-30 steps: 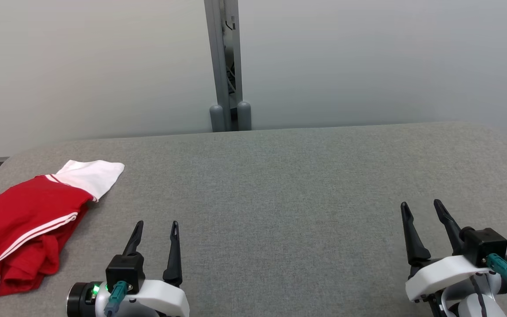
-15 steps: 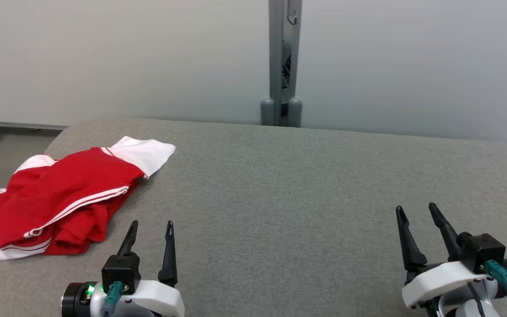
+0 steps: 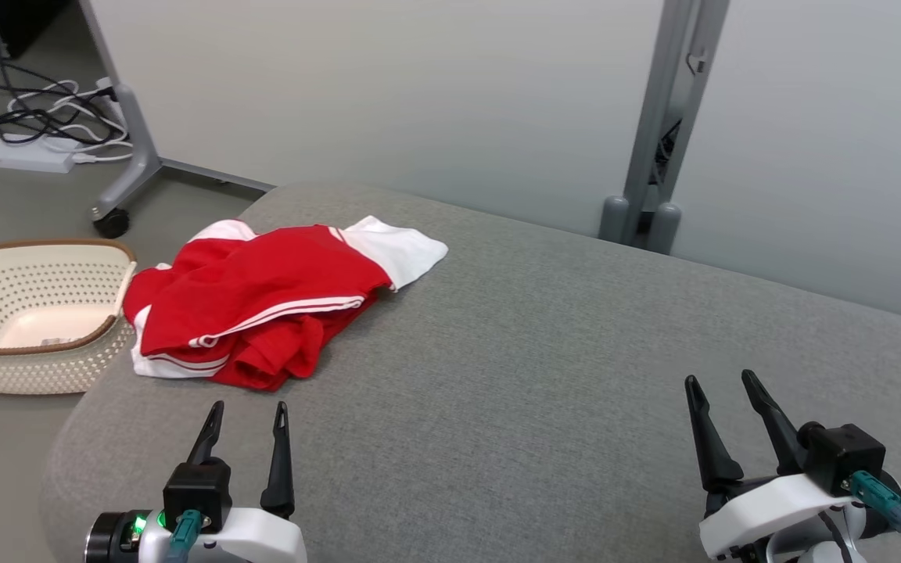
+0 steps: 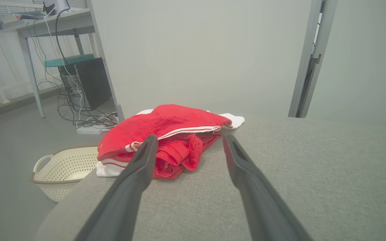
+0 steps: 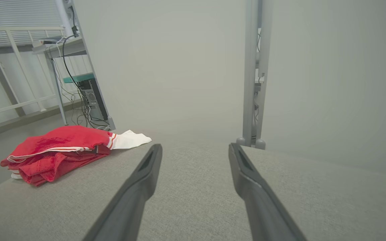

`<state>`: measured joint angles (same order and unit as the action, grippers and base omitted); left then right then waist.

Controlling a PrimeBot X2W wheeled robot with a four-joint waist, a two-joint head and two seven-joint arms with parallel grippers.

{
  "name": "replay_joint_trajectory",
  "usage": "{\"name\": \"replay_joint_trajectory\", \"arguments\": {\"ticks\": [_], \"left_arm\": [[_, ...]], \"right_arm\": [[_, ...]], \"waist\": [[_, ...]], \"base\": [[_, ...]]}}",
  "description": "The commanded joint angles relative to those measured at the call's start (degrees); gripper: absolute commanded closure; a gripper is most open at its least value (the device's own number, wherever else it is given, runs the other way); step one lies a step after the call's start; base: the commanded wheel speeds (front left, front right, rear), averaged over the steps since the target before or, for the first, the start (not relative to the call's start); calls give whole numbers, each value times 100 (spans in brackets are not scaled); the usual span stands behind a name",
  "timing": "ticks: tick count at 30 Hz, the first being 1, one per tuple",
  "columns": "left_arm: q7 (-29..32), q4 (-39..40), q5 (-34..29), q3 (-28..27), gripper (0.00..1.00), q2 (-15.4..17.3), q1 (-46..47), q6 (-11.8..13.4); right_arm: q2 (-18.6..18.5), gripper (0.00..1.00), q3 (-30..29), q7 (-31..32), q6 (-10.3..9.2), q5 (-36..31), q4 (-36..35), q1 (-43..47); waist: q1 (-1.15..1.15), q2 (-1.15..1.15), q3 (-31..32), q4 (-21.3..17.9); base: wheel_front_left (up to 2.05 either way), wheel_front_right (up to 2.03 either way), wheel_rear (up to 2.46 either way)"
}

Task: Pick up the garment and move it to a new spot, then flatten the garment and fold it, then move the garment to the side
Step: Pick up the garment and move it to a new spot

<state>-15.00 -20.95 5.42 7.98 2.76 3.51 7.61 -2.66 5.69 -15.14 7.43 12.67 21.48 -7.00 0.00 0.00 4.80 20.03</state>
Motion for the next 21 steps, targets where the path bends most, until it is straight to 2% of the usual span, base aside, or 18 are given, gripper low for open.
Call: {"name": "replay_joint_trajectory", "arguments": {"ticks": [1, 9, 21], "left_arm": [[-22, 17, -50, -35, 0, 28, -43, -33], [-23, 157, -175, -298, 0, 27, -162, -34], [-23, 365, -115, -489, 0, 25, -229, 60]], "right_arm": [[-43, 0, -6, -8, 10, 29, -12, 41], [-45, 0, 213, -8, 10, 102, 27, -78], [-43, 0, 504, -8, 10, 148, 203, -404]], "waist": [[0, 0, 47, 229], [0, 0, -5, 606], [0, 0, -127, 708]], "base": [[0, 0, 0], [0, 0, 0], [0, 0, 0]]}}
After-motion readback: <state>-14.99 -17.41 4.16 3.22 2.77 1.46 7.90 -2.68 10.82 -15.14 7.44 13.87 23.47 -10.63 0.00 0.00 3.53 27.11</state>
